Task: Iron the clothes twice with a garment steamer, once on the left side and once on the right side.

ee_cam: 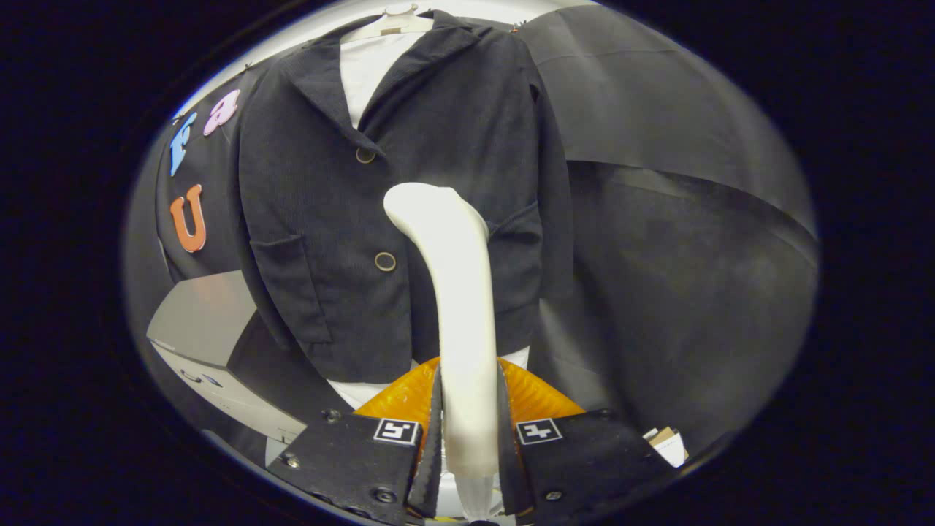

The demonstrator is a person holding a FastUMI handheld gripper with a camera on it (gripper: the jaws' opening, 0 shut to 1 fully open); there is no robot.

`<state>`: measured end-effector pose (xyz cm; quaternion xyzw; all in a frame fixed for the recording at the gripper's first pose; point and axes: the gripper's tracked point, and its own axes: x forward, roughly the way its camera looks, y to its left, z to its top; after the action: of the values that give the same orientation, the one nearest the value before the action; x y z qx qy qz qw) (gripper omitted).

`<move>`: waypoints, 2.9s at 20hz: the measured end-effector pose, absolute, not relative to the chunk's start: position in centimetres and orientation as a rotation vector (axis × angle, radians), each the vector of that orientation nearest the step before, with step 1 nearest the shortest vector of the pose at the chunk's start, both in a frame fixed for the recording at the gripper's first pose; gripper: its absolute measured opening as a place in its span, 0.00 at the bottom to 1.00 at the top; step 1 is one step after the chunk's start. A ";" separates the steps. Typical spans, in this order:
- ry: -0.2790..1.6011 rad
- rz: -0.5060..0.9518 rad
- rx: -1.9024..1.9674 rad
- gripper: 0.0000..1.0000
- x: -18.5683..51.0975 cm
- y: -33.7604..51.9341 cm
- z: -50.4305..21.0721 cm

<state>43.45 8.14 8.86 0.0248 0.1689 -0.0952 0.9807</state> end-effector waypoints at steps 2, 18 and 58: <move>0.354 -0.191 0.057 0.36 43.5 8.2 8.2; 0.448 -0.121 0.061 0.35 43.6 7.6 1.3; 0.296 0.091 0.006 0.35 9.5 31.4 -4.6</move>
<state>9.52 31.43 -4.62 0.0030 0.1475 0.0455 0.9880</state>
